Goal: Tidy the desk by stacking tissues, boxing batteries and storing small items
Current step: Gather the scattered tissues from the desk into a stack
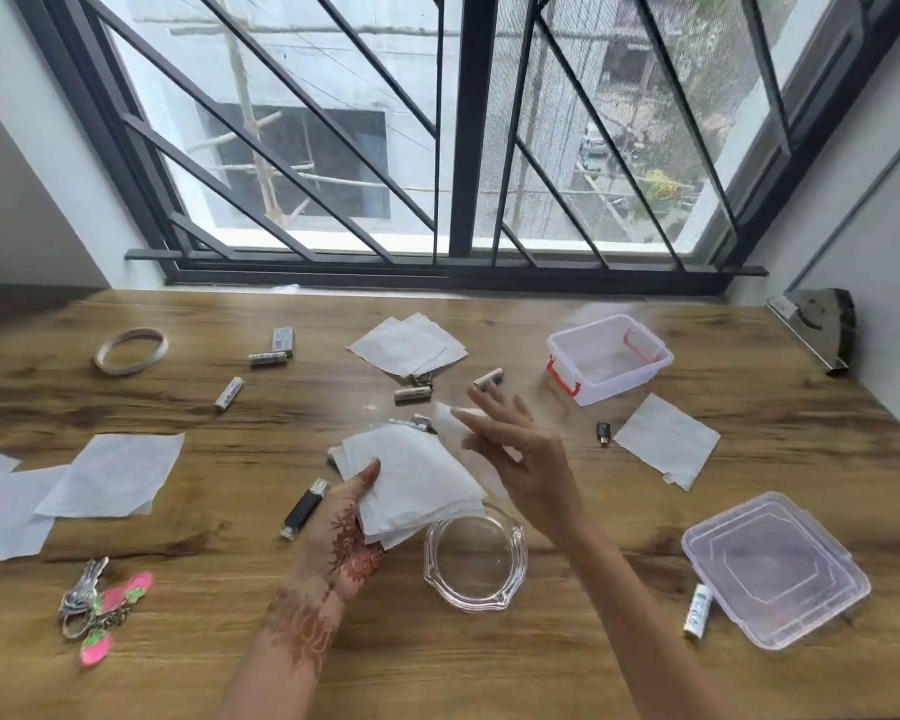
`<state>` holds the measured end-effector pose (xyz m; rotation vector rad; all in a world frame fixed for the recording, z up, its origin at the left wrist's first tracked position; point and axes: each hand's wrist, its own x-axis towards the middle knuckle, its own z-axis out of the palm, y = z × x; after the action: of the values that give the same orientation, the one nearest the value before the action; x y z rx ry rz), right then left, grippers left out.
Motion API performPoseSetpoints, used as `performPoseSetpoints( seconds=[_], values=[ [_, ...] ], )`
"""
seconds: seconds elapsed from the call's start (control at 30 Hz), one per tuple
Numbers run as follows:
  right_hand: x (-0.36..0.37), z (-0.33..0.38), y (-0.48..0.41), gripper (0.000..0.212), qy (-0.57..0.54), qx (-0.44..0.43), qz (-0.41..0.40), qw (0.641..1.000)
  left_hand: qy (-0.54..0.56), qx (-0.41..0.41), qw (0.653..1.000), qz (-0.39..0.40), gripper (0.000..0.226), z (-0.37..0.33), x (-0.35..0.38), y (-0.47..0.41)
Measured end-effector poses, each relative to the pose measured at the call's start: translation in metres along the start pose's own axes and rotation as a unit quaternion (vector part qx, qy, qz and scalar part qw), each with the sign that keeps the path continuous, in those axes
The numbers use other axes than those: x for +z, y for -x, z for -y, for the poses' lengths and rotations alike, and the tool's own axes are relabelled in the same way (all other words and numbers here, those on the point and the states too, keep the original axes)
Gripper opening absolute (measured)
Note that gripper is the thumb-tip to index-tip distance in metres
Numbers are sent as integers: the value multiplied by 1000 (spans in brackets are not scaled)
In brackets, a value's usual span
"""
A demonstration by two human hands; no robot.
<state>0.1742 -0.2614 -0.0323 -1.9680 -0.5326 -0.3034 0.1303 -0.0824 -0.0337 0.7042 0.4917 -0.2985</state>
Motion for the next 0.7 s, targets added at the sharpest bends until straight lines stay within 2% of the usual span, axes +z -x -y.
performPoseSetpoints(
  seconds=[0.07, 0.17, 0.27, 0.37, 0.5, 0.6, 0.7],
  values=[
    [3, 7, -4, 38, 55, -70, 52, 995, 7, -15, 1000, 19, 35, 0, 1, -1],
    [12, 11, -2, 42, 160, -135, 149, 966, 26, -38, 997, 60, 38, 1, 4, 0],
    [20, 8, 5, 36, 186, -149, 236, 942, 26, -41, 996, 79, 49, 0, 1, -1],
    [23, 5, 11, 35, 178, -128, 269, 938, 20, -47, 994, 97, 52, -1, 0, 0],
    [20, 9, 11, 47, 149, -108, 188, 965, -21, -35, 996, 74, 44, -2, 1, -2],
    [-4, -1, 10, 49, 148, 1, 87, 985, -56, -23, 998, 19, 41, -3, 2, -6],
    [-45, -37, 14, 43, 222, 140, 17, 965, -20, -6, 1000, 22, 30, -3, 3, -9]
  ],
)
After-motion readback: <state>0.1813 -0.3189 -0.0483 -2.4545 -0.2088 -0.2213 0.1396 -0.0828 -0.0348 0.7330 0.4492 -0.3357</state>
